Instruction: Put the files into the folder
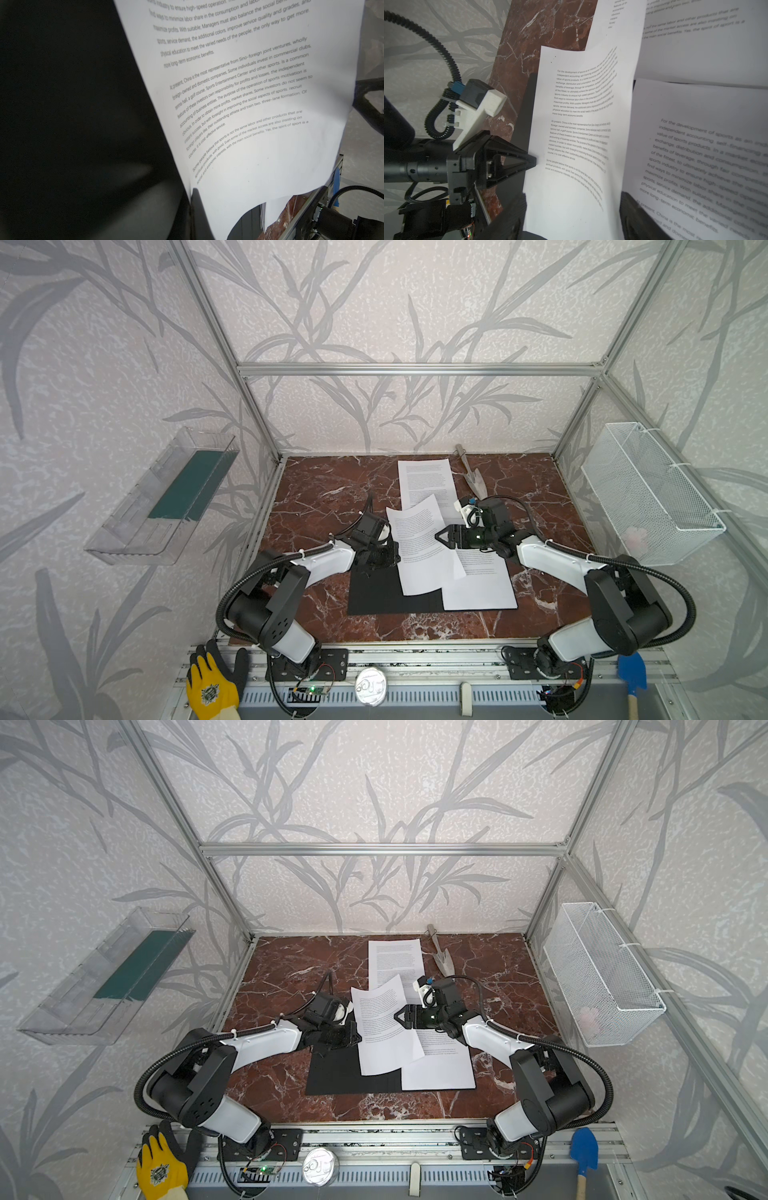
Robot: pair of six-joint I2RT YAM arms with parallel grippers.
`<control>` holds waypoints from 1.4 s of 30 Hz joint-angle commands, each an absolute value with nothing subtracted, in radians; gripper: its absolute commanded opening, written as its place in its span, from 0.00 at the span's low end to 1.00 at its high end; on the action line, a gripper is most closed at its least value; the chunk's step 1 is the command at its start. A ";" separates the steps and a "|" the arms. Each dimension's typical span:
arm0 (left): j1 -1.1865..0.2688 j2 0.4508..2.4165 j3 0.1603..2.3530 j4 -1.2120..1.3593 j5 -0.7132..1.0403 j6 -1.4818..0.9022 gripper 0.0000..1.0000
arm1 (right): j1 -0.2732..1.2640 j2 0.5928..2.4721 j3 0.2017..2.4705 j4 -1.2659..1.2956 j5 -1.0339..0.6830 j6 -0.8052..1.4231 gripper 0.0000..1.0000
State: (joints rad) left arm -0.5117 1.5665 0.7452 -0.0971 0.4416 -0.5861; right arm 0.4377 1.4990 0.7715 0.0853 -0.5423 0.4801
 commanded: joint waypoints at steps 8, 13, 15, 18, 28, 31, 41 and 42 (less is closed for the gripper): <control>-0.519 1.572 0.759 -0.083 0.442 -0.573 0.00 | 0.457 1.549 0.805 0.071 -0.531 0.450 0.54; -0.520 1.567 0.758 -0.079 0.445 -0.574 0.00 | 0.462 1.567 0.813 0.058 -0.495 0.439 0.43; -0.519 1.568 0.757 -0.074 0.451 -0.576 0.00 | 0.461 1.577 0.817 0.064 -0.502 0.447 0.41; -0.519 1.565 0.753 -0.067 0.456 -0.580 0.00 | 0.462 1.599 0.825 0.069 -0.502 0.451 0.34; -0.520 1.550 0.747 -0.066 0.453 -0.584 0.00 | 0.462 1.616 0.819 0.080 -0.481 0.465 0.15; -0.520 1.542 0.745 -0.065 0.454 -0.587 0.00 | 0.462 1.594 0.819 0.068 -0.479 0.465 0.07; -0.519 1.334 0.673 -0.039 0.396 -0.607 0.17 | 0.462 1.386 0.791 -0.042 -0.467 0.443 0.00; -0.520 1.297 0.660 -0.033 0.389 -0.606 0.22 | 0.460 1.357 0.790 -0.066 -0.471 0.436 0.00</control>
